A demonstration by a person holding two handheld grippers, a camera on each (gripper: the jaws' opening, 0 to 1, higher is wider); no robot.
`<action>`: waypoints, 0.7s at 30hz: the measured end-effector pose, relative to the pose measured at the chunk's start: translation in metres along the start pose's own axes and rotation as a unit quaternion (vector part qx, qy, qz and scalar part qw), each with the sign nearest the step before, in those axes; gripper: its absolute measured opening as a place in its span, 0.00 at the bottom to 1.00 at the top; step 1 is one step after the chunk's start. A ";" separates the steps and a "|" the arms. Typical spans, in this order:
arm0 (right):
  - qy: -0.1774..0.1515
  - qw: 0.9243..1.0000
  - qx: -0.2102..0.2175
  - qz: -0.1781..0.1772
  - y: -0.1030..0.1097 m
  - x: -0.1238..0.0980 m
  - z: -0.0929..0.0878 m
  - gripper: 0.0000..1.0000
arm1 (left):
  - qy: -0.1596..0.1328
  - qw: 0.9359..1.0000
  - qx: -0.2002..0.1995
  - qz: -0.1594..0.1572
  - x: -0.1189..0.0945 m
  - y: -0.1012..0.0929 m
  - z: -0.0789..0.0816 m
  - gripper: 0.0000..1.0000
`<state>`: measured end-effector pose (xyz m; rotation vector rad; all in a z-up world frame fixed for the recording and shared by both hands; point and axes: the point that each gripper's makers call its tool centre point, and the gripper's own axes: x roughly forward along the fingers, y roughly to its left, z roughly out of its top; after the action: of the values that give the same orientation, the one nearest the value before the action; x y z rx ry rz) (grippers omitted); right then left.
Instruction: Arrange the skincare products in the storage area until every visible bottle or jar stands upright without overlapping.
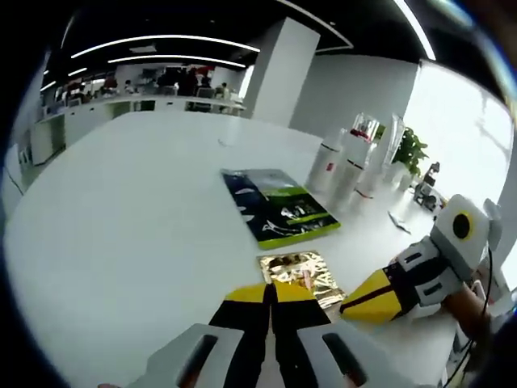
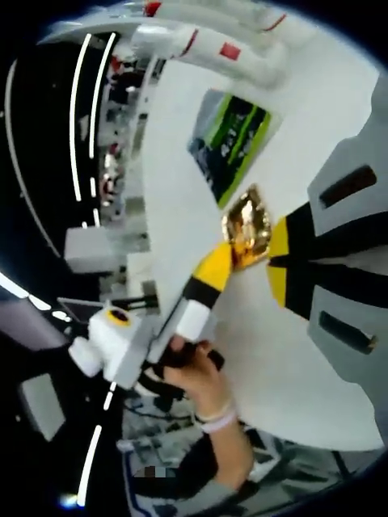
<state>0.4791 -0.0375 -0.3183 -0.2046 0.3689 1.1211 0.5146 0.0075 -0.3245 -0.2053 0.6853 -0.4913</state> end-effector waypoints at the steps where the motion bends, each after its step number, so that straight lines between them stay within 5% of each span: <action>1: -0.001 1.000 0.002 -0.002 -0.001 -0.001 0.000 0.00 | 0.000 1.000 -0.001 -0.001 0.000 0.000 0.000 0.00; 13: 0.001 1.000 0.015 -0.012 -0.009 -0.007 -0.001 0.00 | 0.000 1.000 -0.006 -0.004 -0.002 0.001 0.000 0.01; 21: -0.023 0.999 0.016 -0.023 -0.016 -0.021 0.009 0.00 | -0.065 0.996 -0.028 -0.045 -0.009 -0.001 0.022 0.01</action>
<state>0.4874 -0.0592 -0.3022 -0.1589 0.3393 1.0728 0.5224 0.0115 -0.3017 -0.3191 0.5645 -0.5405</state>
